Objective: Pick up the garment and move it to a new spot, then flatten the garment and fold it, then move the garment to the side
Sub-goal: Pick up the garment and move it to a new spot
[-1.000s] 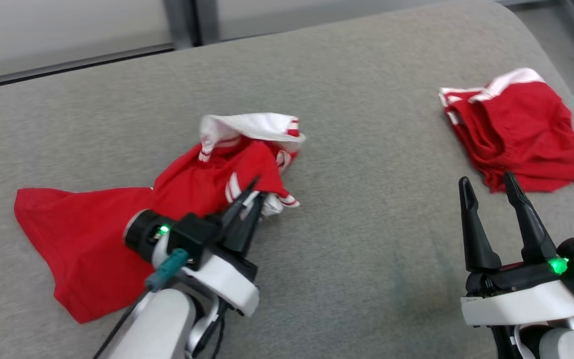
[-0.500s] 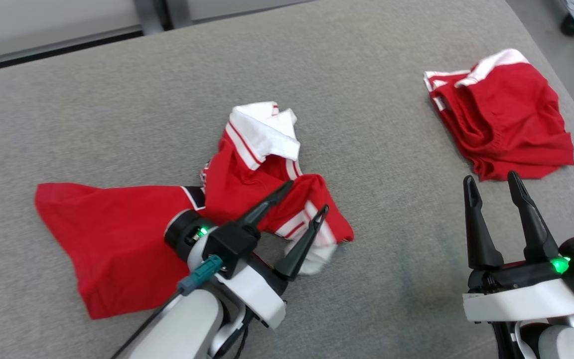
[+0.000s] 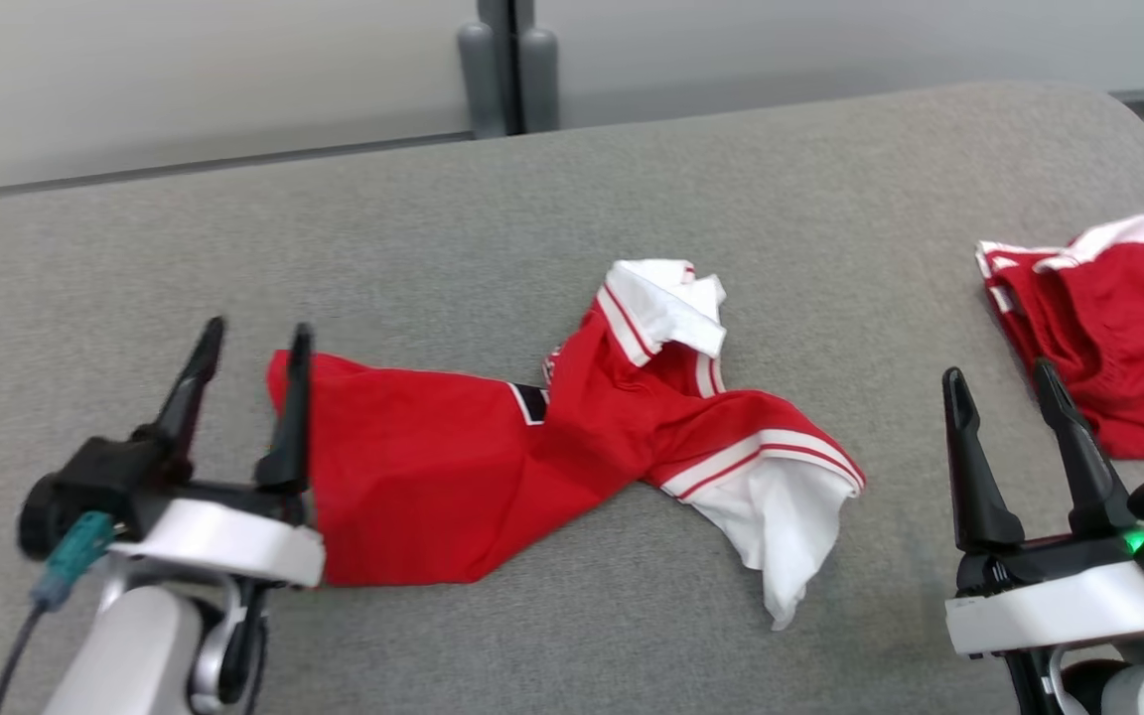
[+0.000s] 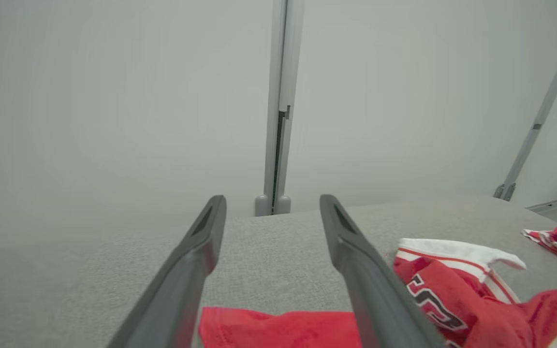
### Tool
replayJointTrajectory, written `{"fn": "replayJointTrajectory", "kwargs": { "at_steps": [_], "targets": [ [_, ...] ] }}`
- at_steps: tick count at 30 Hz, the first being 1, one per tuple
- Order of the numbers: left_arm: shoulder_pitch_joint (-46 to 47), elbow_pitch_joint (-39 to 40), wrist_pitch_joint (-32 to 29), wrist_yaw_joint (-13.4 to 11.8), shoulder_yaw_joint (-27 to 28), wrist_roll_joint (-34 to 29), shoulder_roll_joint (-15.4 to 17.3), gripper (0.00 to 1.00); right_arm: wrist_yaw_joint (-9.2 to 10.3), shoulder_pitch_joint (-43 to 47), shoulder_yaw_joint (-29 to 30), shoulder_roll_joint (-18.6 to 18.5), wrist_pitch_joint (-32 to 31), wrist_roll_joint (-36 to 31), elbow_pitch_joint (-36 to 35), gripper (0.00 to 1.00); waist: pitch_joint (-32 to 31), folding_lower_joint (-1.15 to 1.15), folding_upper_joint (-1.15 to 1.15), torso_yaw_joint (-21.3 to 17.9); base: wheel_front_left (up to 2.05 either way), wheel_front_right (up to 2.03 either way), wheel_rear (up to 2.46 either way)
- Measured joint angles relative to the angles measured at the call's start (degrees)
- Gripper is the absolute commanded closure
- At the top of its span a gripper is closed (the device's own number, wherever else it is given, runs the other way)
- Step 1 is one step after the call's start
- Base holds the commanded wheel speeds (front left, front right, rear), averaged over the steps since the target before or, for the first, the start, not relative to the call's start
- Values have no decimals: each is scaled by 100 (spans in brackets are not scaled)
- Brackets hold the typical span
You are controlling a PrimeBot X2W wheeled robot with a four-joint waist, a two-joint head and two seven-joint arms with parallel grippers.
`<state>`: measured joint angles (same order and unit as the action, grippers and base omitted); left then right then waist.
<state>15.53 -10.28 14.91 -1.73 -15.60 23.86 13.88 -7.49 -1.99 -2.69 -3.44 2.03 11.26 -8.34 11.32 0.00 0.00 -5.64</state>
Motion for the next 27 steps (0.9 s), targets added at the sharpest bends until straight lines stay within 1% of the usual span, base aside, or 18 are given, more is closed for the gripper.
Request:
{"fn": "replayJointTrajectory", "kwargs": {
  "at_steps": [4,8,11,14,22,27],
  "targets": [
    [-371,38,7,-111,443,65,211,0,0,116,36,-42,-82,1,-23,0,-187,0,0,242,0,0,0],
    [-762,216,8,-166,655,87,318,0,-1,238,73,-98,-162,24,-2,0,-375,0,0,402,0,0,0],
    [-1057,436,-3,-233,636,87,299,0,0,362,94,-126,-205,63,32,0,-531,0,0,471,0,0,0],
    [-1305,601,-82,-272,620,87,347,0,0,506,116,-149,-236,94,76,0,-694,0,0,505,0,0,0],
    [-1901,947,-352,-432,554,85,427,0,0,901,125,-292,-327,208,170,0,-1153,0,0,509,0,0,0],
    [-2064,1124,-433,-490,552,92,467,0,0,1006,141,-289,-377,234,85,0,-1271,0,0,492,0,0,0]
  ]
}}
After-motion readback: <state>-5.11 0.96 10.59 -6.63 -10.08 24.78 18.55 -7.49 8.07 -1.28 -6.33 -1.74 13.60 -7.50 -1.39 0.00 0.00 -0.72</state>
